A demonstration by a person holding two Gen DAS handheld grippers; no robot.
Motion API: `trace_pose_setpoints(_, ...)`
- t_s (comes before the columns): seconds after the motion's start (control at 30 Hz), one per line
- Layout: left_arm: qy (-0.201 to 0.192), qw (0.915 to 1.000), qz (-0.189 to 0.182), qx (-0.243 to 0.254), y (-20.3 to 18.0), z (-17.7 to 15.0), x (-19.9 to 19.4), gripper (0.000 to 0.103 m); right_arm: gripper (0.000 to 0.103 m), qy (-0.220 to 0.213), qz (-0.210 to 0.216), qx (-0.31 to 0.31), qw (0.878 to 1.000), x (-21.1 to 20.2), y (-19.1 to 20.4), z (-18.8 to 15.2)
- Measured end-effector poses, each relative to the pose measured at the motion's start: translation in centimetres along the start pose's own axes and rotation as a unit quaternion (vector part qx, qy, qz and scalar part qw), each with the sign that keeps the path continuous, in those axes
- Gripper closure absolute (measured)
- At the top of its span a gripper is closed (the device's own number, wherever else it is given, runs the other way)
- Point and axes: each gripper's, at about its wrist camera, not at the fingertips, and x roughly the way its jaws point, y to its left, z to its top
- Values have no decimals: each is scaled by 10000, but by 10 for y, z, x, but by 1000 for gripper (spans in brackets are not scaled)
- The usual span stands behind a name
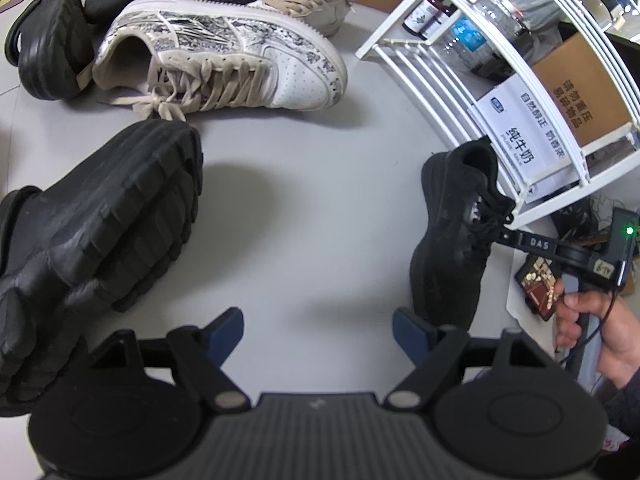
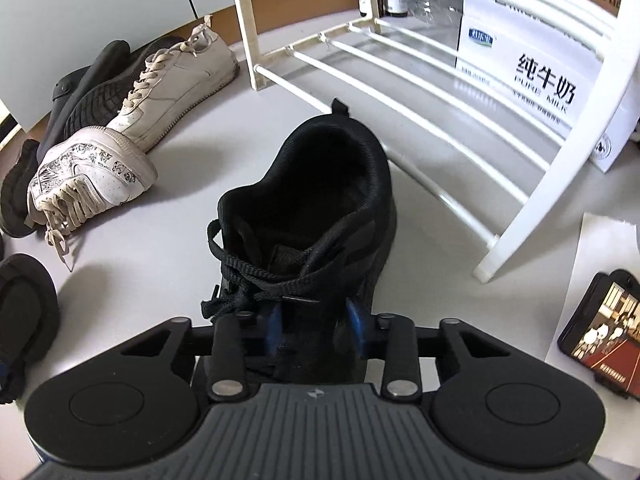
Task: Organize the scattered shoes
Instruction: 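Carry the black sneaker in the right tool toward the white shoe rack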
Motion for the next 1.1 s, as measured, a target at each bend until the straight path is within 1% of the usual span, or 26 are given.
trace_pose_setpoints(0.07, 14, 10000, 4, -2, 1, 0, 1, 19, 61, -6, -88, -58, 9999, -3, 2, 1)
trace_pose_setpoints(0.1, 21, 10000, 15, -31, 2, 0, 2, 19, 51, -61, -150, -155, 9997, -5, 5, 1)
trace_pose_setpoints(0.13, 25, 10000, 23, -70, 3, -1, 2, 19, 43, -121, -212, -257, 9994, -7, 8, 1)
trace_pose_setpoints(0.17, 31, 9999, 26, -102, 4, -1, 2, 19, 39, -181, -275, -359, 9988, -9, 10, 0)
trace_pose_setpoints(0.23, 36, 9999, 44, -115, 5, -1, 3, 20, 20, -145, -209, -250, 9994, -10, 9, 1)
trace_pose_setpoints(0.3, 26, 9999, 62, -121, 6, -1, 2, 20, 12, -81, -74, -148, 9998, -9, 6, 1)
trace_pose_setpoints(0.6, 49, 9999, 38, -150, 6, -1, 2, 20, 10, 357, 219, -102, 9991, 8, 16, 1)
trace_pose_setpoints(0.73, 67, 9998, 23, -159, 6, -1, 3, 20, 10, 430, 138, -125, 9989, 20, 25, 4)
trace_pose_setpoints(0.77, 68, 9998, 22, -169, 6, -1, 3, 20, 10, 456, 61, -135, 9988, 23, 27, 5)
trace_pose_setpoints(0.8, 69, 9998, 21, -180, 7, -1, 3, 20, 11, 462, 46, -141, 9988, 24, 27, 5)
trace_pose_setpoints(0.83, 70, 9998, 21, -190, 7, -1, 3, 20, 18, 473, -51, -230, 9986, 27, 28, 5)
trace_pose_setpoints(0.87, 72, 9998, 20, -200, 8, -1, 3, 20, 19, 471, -59, -279, 9985, 27, 27, 5)
trace_pose_setpoints(0.93, 74, 9997, 19, -220, 9, -1, 3, 19, 25, 460, -32, -390, 9982, 26, 26, 4)
trace_pose_setpoints(1.1, 84, 9997, 22, -231, 10, -2, 4, 19, 31, 415, 25, -692, 9967, 23, 18, 3)
